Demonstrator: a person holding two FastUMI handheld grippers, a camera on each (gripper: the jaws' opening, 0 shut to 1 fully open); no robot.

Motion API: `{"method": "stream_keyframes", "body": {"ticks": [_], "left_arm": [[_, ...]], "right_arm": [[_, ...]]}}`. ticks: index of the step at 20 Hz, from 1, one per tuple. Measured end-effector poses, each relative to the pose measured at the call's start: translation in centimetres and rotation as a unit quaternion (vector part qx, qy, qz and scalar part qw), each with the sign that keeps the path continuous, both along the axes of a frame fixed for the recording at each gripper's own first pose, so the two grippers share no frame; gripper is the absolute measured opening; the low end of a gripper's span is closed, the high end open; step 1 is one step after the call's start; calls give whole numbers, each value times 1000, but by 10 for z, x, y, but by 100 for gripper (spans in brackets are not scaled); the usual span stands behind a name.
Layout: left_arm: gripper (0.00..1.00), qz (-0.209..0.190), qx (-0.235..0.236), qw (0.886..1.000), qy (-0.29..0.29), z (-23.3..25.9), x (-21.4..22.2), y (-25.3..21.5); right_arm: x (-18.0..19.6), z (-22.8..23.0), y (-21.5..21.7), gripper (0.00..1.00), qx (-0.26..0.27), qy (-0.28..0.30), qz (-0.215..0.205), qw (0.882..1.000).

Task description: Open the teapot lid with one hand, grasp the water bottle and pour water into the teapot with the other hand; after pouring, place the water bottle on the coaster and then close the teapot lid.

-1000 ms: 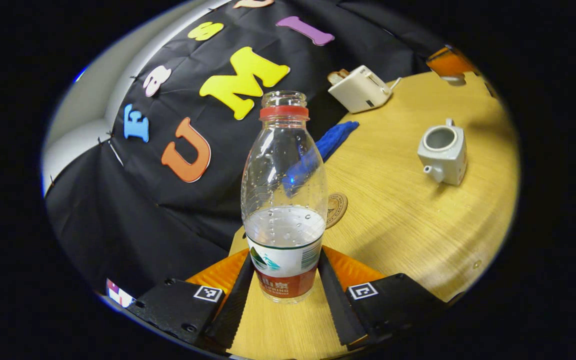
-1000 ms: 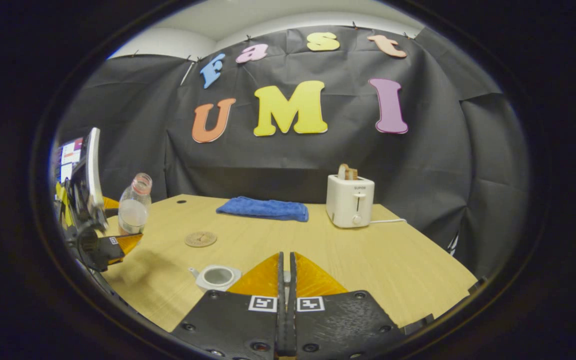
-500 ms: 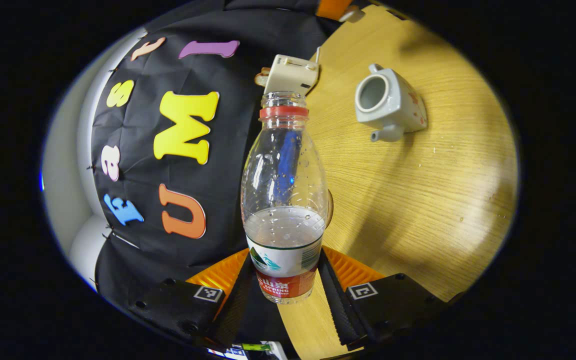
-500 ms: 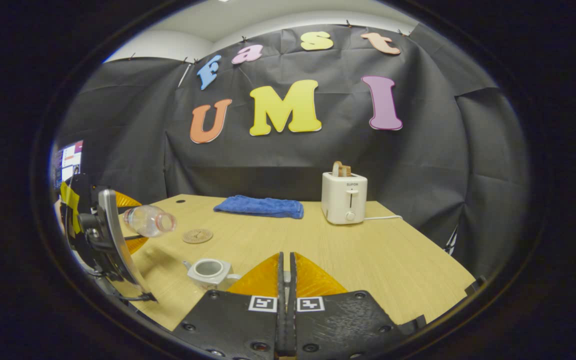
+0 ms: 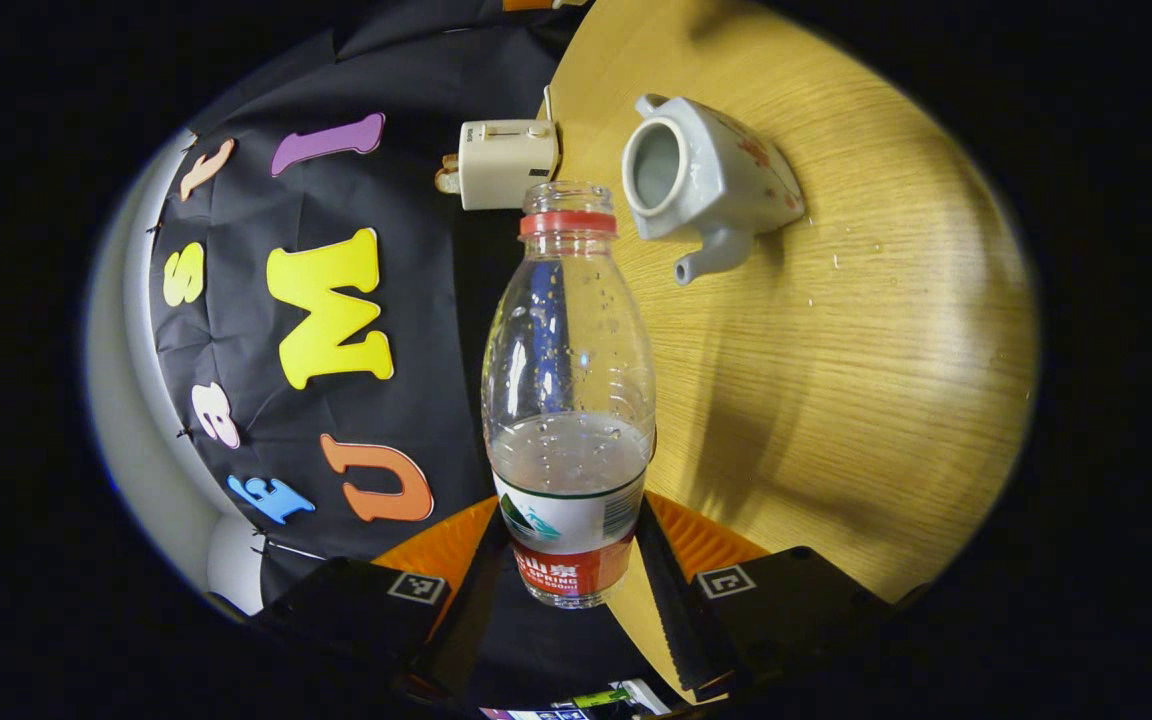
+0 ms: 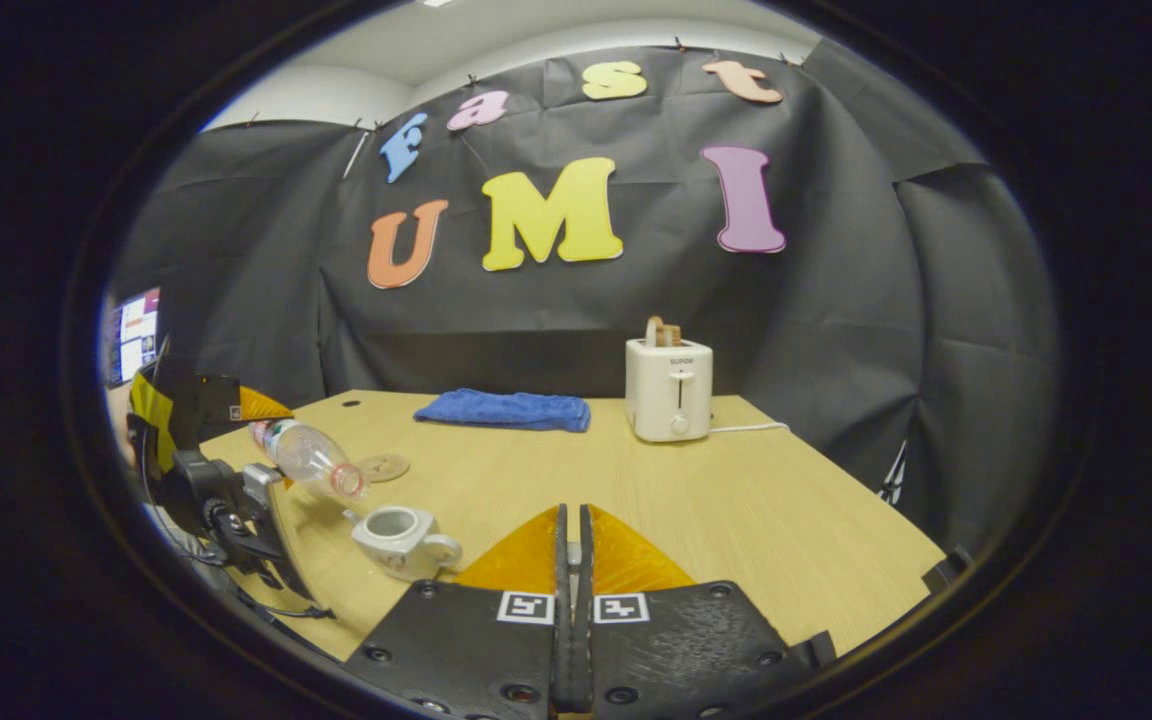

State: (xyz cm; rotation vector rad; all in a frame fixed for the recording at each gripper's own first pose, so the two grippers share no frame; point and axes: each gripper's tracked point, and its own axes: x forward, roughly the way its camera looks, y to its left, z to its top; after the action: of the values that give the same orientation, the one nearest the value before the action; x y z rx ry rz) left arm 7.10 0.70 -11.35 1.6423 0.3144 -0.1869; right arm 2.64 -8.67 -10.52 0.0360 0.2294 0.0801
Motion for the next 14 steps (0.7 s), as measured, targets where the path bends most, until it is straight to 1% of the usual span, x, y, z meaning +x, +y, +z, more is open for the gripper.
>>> {"method": "stream_keyframes", "body": {"ticks": [5, 10, 14], "left_arm": [[76, -16, 50, 999, -10, 10, 5, -5], [76, -21, 76, 997, -15, 15, 9, -6], [75, -34, 101, 994, -29, 24, 12, -11]], "right_arm": [[-1, -2, -6, 0, 2, 1, -1, 1000], [-2, -5, -6, 0, 2, 1, 3, 1000], [-2, -5, -9, 0, 5, 1, 2, 1000]]}}
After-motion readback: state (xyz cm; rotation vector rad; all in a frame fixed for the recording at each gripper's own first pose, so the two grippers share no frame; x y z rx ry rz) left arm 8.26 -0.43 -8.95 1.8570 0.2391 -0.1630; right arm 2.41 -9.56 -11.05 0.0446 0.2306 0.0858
